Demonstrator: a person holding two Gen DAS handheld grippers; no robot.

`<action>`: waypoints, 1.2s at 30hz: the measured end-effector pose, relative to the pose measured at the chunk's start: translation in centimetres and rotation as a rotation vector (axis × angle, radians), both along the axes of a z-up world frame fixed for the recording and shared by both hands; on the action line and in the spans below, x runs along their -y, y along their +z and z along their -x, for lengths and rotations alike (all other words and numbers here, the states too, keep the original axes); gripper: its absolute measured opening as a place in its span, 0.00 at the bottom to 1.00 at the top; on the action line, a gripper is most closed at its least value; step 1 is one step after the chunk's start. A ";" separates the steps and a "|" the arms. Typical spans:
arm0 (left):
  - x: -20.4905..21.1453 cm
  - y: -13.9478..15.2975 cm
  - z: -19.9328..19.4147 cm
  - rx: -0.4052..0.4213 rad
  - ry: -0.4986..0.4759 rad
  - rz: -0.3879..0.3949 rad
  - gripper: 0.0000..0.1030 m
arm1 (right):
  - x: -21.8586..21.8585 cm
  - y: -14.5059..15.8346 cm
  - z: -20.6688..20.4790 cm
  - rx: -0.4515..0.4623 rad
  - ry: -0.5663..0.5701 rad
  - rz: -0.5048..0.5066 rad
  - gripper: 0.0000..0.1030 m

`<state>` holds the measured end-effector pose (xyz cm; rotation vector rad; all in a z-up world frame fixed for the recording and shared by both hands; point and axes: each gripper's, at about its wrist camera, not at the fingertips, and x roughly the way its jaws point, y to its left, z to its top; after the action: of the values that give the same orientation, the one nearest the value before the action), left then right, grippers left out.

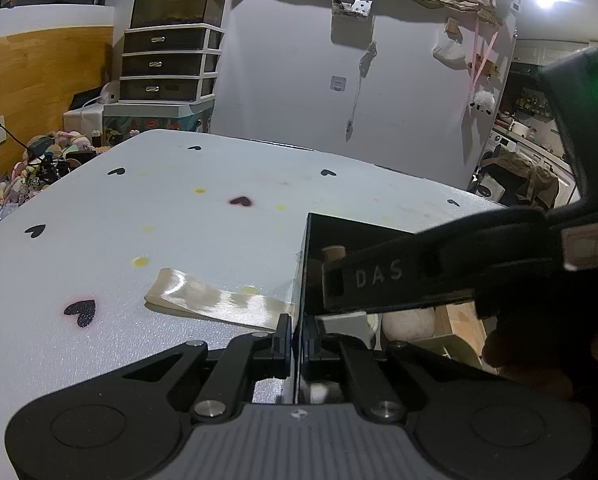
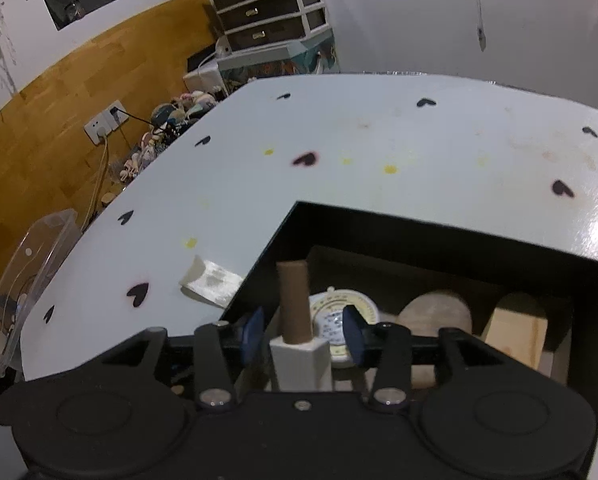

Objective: Organize rigid objects
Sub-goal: 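Lower the peg block into the black box and open the right tool, then move the right tool to the white charger and grasp it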

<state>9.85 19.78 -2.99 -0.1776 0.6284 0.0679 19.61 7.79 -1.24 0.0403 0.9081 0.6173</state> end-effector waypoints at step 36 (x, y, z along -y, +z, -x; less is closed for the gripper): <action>0.0 -0.1 0.1 0.000 0.004 -0.005 0.04 | 25.3 -1.0 -1.1 0.150 -0.551 0.159 0.94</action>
<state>9.78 19.82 -3.08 -0.1741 0.6277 0.0732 20.71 -17.55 -2.24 0.0967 0.7530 0.0341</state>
